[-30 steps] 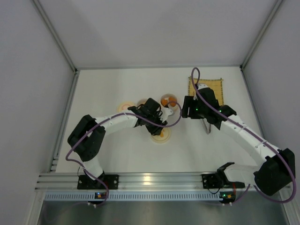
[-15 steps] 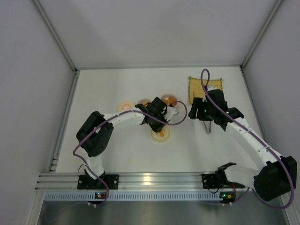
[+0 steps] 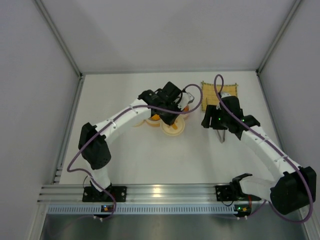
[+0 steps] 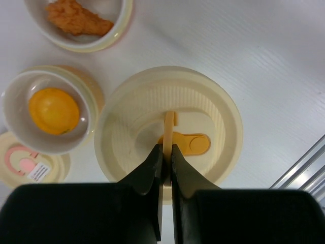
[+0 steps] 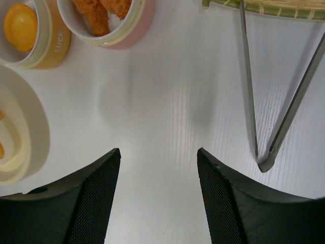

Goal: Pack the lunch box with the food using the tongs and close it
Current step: Pick up the box lid from the center of the board, then close the box lid on the packing box.

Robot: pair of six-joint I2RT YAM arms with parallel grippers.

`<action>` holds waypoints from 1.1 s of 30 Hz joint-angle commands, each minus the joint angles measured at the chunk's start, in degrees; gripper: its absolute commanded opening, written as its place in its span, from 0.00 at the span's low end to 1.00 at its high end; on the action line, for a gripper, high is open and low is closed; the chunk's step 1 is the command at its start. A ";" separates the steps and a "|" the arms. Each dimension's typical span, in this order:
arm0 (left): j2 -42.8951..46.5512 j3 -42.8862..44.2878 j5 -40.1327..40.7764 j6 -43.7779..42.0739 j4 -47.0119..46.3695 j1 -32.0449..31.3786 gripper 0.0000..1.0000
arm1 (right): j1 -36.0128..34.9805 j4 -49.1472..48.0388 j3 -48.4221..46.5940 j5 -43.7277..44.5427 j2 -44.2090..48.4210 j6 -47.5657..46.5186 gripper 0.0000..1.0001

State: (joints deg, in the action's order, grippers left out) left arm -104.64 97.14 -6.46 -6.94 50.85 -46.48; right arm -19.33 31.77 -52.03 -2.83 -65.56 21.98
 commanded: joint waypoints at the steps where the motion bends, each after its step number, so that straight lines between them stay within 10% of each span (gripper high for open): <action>1: 3.48 5.49 8.80 7.52 6.98 0.69 0.00 | 0.70 -0.39 0.26 -0.51 1.22 -0.97 0.62; 12: -4.34 15.63 21.14 35.30 9.10 12.81 0.00 | 0.79 -0.39 0.79 -0.42 0.70 -1.23 0.62; 33: -9.53 4.99 16.74 45.43 -2.86 16.68 0.00 | 0.79 -0.92 2.11 0.46 -0.97 -1.50 0.61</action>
State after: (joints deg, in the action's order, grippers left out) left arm -113.58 102.35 12.23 36.49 52.23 -29.85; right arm -19.29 31.75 -49.74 -2.72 -66.35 20.99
